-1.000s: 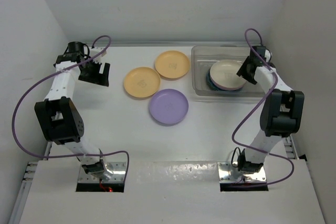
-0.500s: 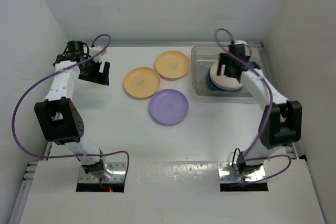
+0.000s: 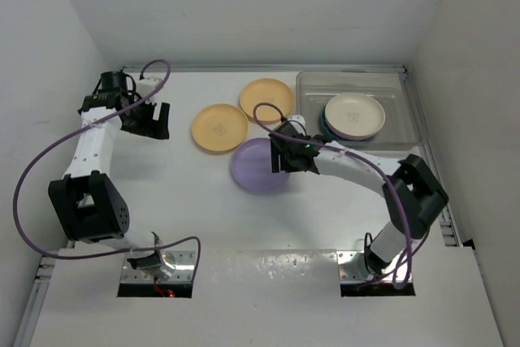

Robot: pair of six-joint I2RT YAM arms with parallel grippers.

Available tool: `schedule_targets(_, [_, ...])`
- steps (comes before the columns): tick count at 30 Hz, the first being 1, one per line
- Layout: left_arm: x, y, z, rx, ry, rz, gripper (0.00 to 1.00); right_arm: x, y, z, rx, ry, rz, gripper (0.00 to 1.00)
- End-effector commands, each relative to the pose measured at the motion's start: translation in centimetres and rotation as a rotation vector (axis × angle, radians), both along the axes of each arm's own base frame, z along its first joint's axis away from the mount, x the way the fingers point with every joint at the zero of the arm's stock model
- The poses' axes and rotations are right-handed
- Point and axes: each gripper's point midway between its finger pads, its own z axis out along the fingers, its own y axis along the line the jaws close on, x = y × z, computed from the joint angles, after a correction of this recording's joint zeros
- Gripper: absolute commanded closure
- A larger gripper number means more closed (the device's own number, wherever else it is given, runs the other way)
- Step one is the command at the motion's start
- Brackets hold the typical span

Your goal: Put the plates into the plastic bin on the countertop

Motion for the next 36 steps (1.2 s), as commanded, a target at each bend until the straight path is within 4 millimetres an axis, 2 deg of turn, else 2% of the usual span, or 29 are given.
schedule_targets(1, [-0.7,-0.3,0.9,-0.014,-0.041,-0.008,0.13,1.4,0.8,0.0,0.056,-0.044,-0.196,0.32])
schedule_targets(2, [-0.9,-0.3,1.5,-0.010,-0.059,-0.008,0.13,1.5,0.5,-1.3,0.030,-0.030,-0.210,0.33])
schedule_targets(4, [-1.3,-0.4,1.2,-0.006,-0.053,-0.016,0.13,1.5,0.2,-2.2,0.014,-0.021,-0.220,0.37])
schedule_targets(5, [-1.3,-0.4,1.2,-0.006,-0.053,-0.016,0.13,1.3,0.1,-3.3,0.003,0.001,-0.222,0.38])
schedule_targets(8, [-1.9,-0.3,1.1,0.002,-0.053,-0.011,0.13,1.0,0.2,-5.5,0.058,0.070,-0.240,0.43])
schedule_targets(10, [-2.1,-0.4,1.1,0.002,-0.053,-0.011,0.13,0.3,0.4,-6.8,0.100,0.116,-0.235,0.51])
schedule_targets(15, [-2.5,0.1,1.3,0.017,-0.064,-0.004,0.13,-0.3,0.4,-7.7,0.102,0.138,-0.191,0.66])
schedule_targets(16, [-2.5,0.1,1.3,0.017,-0.064,-0.004,0.13,-0.6,0.0,-7.9,0.087,0.145,-0.193,0.74])
schedule_targets(18, [-2.5,0.1,1.3,0.017,-0.064,-0.004,0.13,-1.4,-0.9,-7.9,0.073,0.147,-0.216,0.84])
schedule_targets(19, [-2.5,0.1,1.3,0.017,-0.064,-0.004,0.13,-1.9,-1.7,-8.2,0.052,0.148,-0.230,0.95])
schedule_targets(20, [-2.5,0.0,1.6,0.019,-0.073,-0.004,0.13,-2.4,-2.4,-8.0,0.042,0.146,-0.236,1.00])
schedule_targets(23, [-2.3,0.1,1.7,0.021,-0.082,-0.004,0.13,-2.9,-3.1,-6.5,0.031,0.111,-0.203,1.00])
schedule_targets(24, [-2.3,0.1,1.7,0.026,-0.084,-0.011,0.13,-3.2,-3.3,-6.3,-0.008,0.099,-0.121,1.00])
schedule_targets(25, [-2.3,0.1,1.7,0.026,-0.084,-0.011,0.13,-3.1,-2.7,-4.5,0.019,0.061,-0.075,1.00])
schedule_targets(27, [-2.3,0.1,1.7,0.026,-0.084,-0.011,0.13,-3.2,-1.2,-2.8,0.022,0.027,0.094,1.00])
schedule_targets(28, [-2.1,0.2,1.8,0.026,-0.084,-0.011,0.13,-3.0,-0.3,-0.2,0.084,-0.022,0.131,1.00])
schedule_targets(29, [-2.1,0.2,1.8,0.026,-0.084,-0.011,0.13,-2.6,-0.4,1.0,0.107,-0.040,0.134,1.00])
schedule_targets(30, [-2.1,0.4,1.7,0.035,-0.082,-0.005,0.13,-2.2,0.5,3.5,0.176,-0.075,0.160,1.00])
schedule_targets(31, [-1.9,0.4,1.8,0.035,-0.083,-0.005,0.13,-0.4,-0.5,6.2,0.233,-0.133,0.113,1.00])
schedule_targets(33, [-1.6,0.6,1.8,0.043,-0.082,0.000,0.13,0.7,-0.1,9.9,0.359,-0.190,0.101,1.00])
schedule_targets(34, [-1.6,0.6,1.8,0.043,-0.082,0.000,0.13,3.3,-2.3,11.9,0.395,-0.261,0.019,1.00])
schedule_targets(36, [-1.4,0.7,1.8,0.043,-0.080,0.000,0.13,4.7,-4.0,13.4,0.424,-0.298,-0.043,1.00])
